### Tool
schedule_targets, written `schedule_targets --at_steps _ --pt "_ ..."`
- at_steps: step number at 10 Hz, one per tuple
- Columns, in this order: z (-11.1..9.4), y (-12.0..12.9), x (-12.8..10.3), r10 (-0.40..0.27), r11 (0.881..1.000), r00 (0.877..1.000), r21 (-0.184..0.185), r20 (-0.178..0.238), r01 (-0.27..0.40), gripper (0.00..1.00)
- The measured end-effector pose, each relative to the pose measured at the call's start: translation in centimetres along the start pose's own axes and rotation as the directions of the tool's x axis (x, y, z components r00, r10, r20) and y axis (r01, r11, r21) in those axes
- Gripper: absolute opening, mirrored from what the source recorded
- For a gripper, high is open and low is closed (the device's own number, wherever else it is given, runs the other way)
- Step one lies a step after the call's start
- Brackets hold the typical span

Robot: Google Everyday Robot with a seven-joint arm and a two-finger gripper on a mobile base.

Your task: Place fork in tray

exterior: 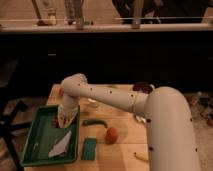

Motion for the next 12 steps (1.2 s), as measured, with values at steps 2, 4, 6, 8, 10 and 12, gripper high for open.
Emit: schedule_targets --at_steps 2,4,6,8,10,12 --pt "0.0 -0.01 0.0 0.0 1.0 1.0 0.0 0.0 0.0 0.04" --pt "0.0 0.0 0.0 0.0 1.0 1.0 0.0 0.0 0.0 0.0" --pt "0.0 0.0 0.0 0.0 1.0 1.0 0.0 0.0 0.0 0.14" --pt "0.0 0.0 0.0 0.001 1.0 1.0 0.0 0.0 -0.001 0.37" --pt "-0.01 0.02 0.01 0.001 1.0 1.0 0.0 0.0 -0.001 0.55" --pt "-0.01 0.02 0.01 0.001 1.0 1.0 0.0 0.0 -0.001 0.74"
